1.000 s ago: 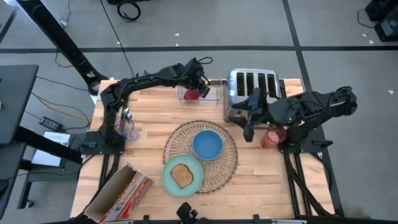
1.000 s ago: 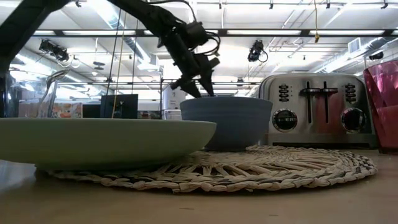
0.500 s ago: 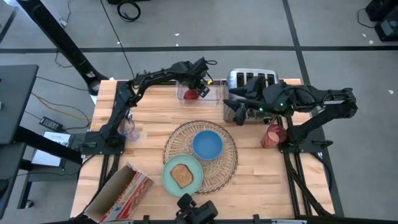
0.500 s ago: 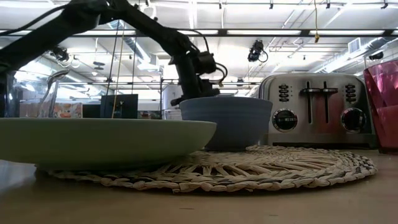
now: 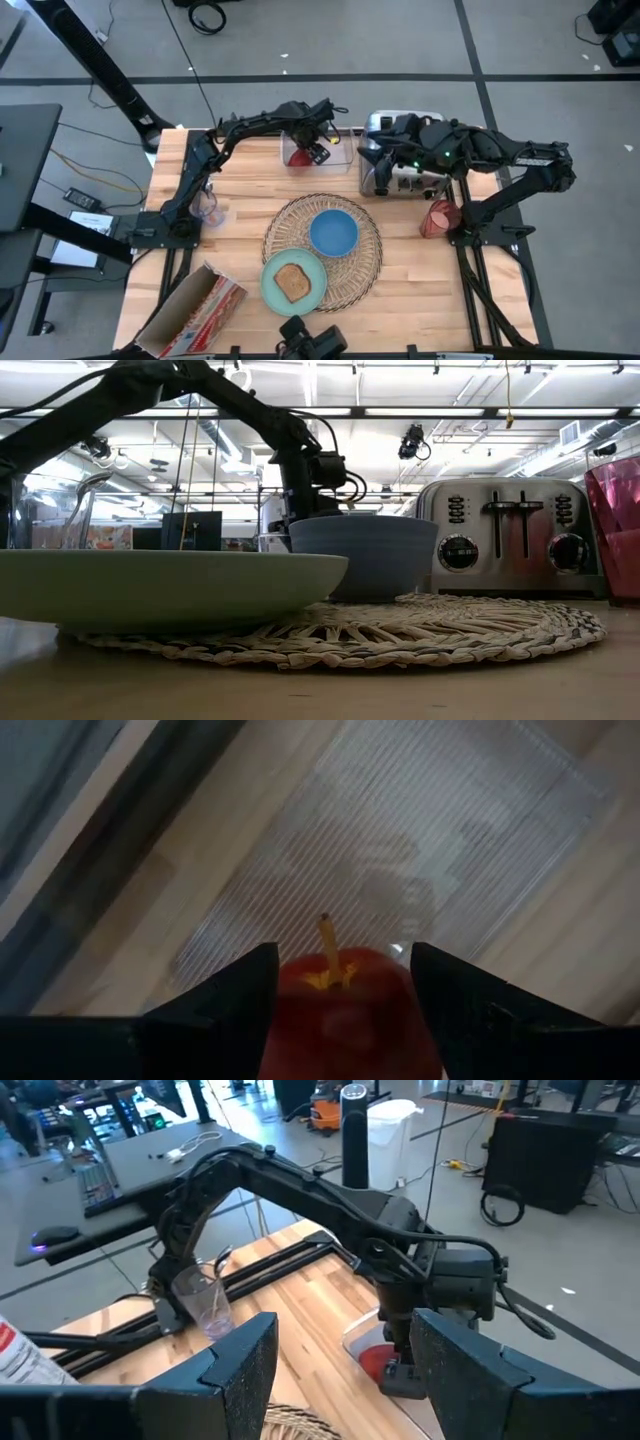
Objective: Arrange a breakfast setting
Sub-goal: Put the apple on the brown table mat to the left of the blue bowl
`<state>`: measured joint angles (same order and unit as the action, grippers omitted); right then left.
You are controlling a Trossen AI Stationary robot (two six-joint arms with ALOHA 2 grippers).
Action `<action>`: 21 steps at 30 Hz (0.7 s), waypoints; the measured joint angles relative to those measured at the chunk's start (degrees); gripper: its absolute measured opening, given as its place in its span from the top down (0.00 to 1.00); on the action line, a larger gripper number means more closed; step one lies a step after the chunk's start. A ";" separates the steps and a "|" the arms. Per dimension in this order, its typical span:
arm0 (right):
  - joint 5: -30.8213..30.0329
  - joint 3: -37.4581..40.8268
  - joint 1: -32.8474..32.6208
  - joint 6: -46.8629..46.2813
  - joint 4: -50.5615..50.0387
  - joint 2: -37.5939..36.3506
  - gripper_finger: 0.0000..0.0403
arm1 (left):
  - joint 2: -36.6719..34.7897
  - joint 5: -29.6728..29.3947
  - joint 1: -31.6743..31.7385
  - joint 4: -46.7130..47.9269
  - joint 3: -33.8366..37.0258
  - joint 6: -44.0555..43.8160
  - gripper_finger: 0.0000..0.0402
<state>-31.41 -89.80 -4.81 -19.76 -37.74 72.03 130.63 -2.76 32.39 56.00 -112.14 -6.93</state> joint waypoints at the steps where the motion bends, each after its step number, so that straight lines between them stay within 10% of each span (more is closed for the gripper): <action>1: 0.05 0.00 0.18 -0.01 0.00 0.00 0.42 | 0.05 -0.01 0.06 -0.43 0.00 -0.23 0.42; 21: 3.79 0.00 1.26 1.40 -0.04 0.00 0.42 | 2.56 -1.36 0.65 0.38 0.02 -2.87 0.86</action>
<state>-27.63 -89.80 -3.55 -18.37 -37.78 72.03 133.19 -4.12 33.04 56.38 -112.12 -9.80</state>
